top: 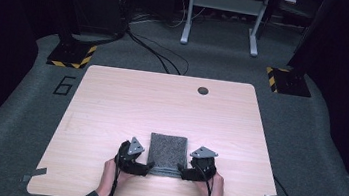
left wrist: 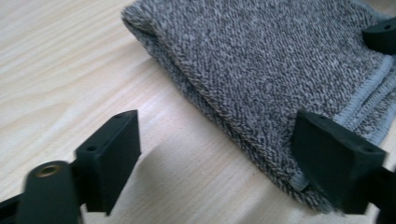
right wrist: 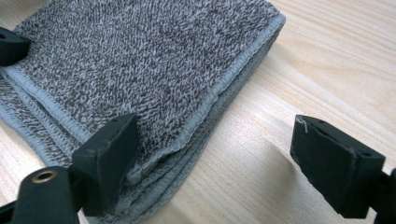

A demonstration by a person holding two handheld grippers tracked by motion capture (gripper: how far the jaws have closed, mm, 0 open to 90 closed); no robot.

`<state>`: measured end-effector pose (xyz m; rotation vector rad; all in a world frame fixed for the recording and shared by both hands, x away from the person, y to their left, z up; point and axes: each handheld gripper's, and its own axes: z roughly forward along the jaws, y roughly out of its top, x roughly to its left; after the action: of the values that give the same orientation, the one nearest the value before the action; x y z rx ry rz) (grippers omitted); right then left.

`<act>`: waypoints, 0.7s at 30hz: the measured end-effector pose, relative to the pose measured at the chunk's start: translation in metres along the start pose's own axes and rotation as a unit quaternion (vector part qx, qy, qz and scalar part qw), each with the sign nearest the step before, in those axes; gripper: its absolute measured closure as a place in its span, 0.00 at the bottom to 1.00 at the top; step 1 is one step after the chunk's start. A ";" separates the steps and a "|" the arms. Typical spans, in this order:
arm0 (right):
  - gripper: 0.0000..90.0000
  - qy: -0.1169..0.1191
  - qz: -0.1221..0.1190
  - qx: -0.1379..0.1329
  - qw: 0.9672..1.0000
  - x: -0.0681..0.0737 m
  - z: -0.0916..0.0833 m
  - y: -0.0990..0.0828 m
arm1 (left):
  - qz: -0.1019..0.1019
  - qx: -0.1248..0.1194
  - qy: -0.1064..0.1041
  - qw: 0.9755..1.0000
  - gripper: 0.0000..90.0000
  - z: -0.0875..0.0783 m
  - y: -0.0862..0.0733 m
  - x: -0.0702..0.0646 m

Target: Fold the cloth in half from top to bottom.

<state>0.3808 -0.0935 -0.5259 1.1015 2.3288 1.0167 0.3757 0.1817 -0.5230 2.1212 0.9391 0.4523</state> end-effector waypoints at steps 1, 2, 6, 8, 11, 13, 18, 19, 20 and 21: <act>0.17 0.001 0.001 -0.002 1.000 0.000 -0.001 -0.001 | -0.006 -0.006 0.002 1.000 0.15 -0.003 0.000 0.002; 0.16 -0.001 0.003 -0.003 1.000 0.000 -0.001 0.000 | -0.010 -0.007 0.003 1.000 0.13 -0.005 0.000 0.003; 0.15 0.001 0.001 -0.008 1.000 -0.001 -0.005 0.000 | -0.019 -0.012 0.007 1.000 0.12 -0.014 0.000 0.006; 0.15 0.000 0.007 -0.013 1.000 -0.003 -0.012 0.002 | -0.024 -0.018 0.010 0.999 0.11 -0.020 -0.001 0.008; 0.15 -0.014 0.020 -0.027 0.999 -0.010 -0.032 0.000 | -0.034 -0.021 0.012 0.999 0.11 -0.032 -0.008 0.015; 0.15 -0.024 0.027 -0.035 0.999 -0.017 -0.043 -0.005 | -0.042 -0.023 0.018 0.999 0.11 -0.036 -0.013 0.019; 0.16 -0.044 0.056 -0.044 0.996 -0.034 -0.061 -0.021 | -0.061 -0.027 0.033 0.997 0.11 -0.045 -0.026 0.029; 0.16 -0.053 0.067 -0.044 0.995 -0.043 -0.069 -0.030 | -0.072 -0.026 0.042 0.996 0.11 -0.050 -0.034 0.034; 0.16 -0.053 0.067 -0.044 0.995 -0.043 -0.069 -0.030 | -0.072 -0.026 0.042 0.996 0.11 -0.050 -0.034 0.034; 0.16 -0.068 0.076 -0.039 0.994 -0.051 -0.076 -0.038 | -0.077 -0.025 0.045 0.996 0.11 -0.053 -0.037 0.037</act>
<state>0.3486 -0.1843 -0.5021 1.2894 2.1067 1.0424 0.3525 0.2521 -0.5167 1.9804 1.1211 0.4907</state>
